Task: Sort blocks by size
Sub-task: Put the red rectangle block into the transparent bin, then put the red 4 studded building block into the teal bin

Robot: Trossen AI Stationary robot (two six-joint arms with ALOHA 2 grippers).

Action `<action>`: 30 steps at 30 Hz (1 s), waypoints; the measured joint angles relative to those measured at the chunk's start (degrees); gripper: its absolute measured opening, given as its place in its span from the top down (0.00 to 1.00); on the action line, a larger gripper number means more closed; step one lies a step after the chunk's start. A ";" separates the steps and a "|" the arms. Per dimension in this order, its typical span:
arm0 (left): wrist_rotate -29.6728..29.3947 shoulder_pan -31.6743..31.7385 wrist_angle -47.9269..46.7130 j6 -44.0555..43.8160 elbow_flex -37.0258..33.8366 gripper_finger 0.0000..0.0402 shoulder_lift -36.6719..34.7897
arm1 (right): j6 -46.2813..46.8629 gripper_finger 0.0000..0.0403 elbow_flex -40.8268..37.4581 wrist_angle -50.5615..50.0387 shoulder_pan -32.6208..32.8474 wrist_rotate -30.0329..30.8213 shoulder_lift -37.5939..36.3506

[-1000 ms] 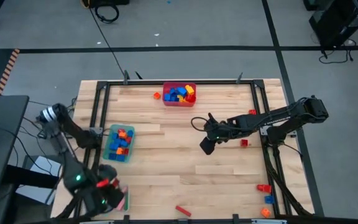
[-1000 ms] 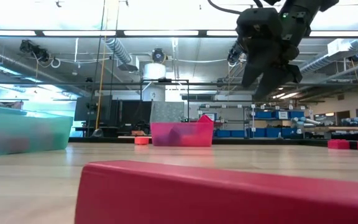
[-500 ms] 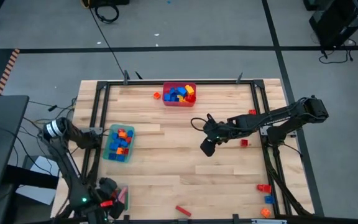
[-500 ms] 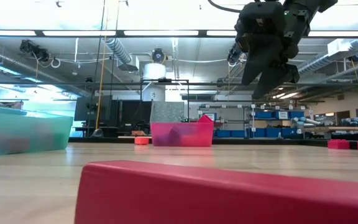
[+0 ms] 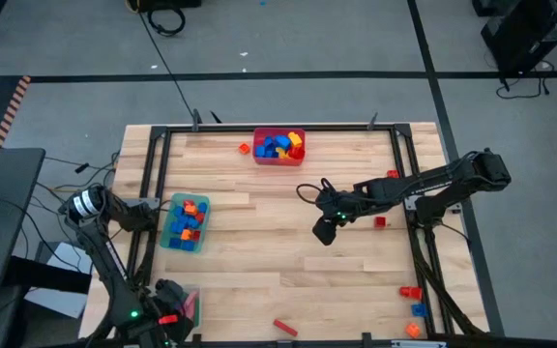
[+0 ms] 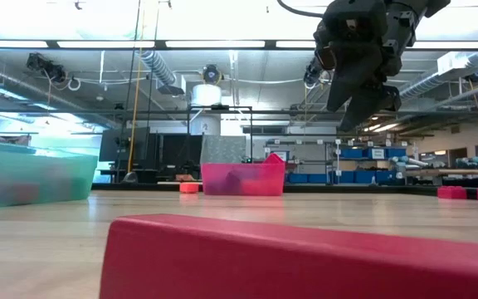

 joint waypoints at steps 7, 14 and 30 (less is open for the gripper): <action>1.22 0.07 1.36 0.17 0.00 0.56 -0.02 | -6.16 0.38 0.00 -0.09 0.00 -2.53 -0.05; 3.04 0.07 1.50 4.35 0.00 0.56 -0.02 | -7.50 0.38 0.00 -0.04 0.00 -2.67 -0.13; -2.16 9.70 -2.25 21.61 0.00 0.56 -5.19 | -15.82 0.37 1.46 3.05 -0.26 -5.80 -0.15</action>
